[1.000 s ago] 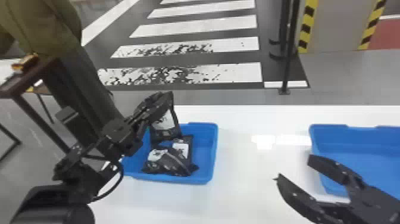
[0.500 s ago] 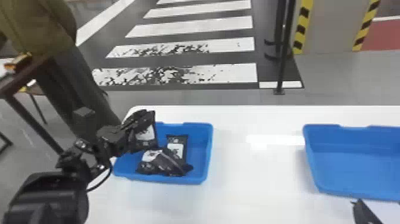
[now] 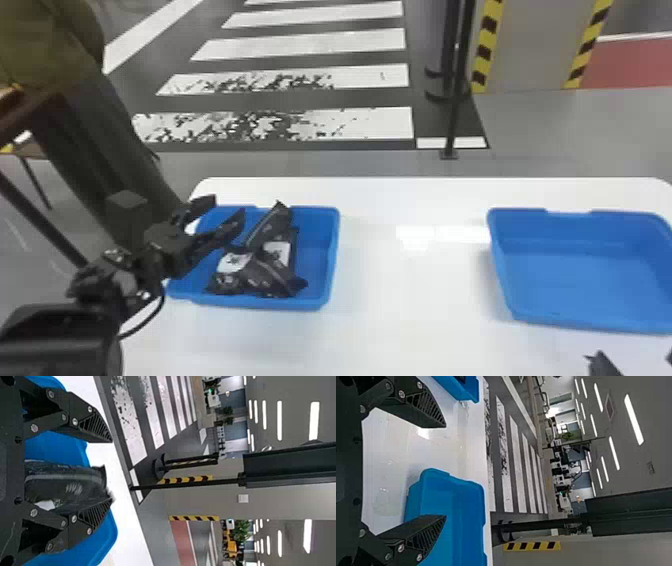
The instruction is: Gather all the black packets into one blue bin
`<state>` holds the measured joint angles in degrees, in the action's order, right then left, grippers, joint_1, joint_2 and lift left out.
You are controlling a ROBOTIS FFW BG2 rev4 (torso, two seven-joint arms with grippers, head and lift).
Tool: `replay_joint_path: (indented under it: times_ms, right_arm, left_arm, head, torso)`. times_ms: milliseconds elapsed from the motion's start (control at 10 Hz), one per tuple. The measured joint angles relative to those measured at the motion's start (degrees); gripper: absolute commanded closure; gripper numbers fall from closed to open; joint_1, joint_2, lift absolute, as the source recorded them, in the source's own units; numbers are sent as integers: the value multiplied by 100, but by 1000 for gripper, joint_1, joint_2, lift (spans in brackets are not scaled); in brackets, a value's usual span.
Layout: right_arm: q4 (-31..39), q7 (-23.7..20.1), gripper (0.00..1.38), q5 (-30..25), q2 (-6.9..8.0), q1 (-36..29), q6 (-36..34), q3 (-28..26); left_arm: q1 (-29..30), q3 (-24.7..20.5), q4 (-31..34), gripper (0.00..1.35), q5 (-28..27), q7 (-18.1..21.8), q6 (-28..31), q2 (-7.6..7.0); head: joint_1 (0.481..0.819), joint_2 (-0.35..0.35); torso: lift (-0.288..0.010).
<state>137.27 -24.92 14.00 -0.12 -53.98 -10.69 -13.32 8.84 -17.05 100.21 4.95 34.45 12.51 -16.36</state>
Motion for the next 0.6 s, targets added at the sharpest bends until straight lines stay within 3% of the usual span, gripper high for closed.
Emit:
replay_joint_path:
  times_ms: [300, 500, 600]
  right_arm:
    - [34, 5, 225, -159, 12, -338, 477, -512]
    - [-175, 21, 223, -200, 12, -538, 1115, -776]
    - [-218, 52, 225, -214, 12, -661, 1402, -877]
  left_arm:
    - [2228, -968, 2000, 208, 600, -261, -675, 751]
    - [3530, -1070, 3027, 209, 904, -435, -926, 1142]
    - [4089, -999, 3429, 209, 988, -583, -1147, 1270]
  head:
    - [695, 149]
    - [695, 96]
    - [695, 49]
  torso:
    - [-110]
    - [-110]
    - [-110]
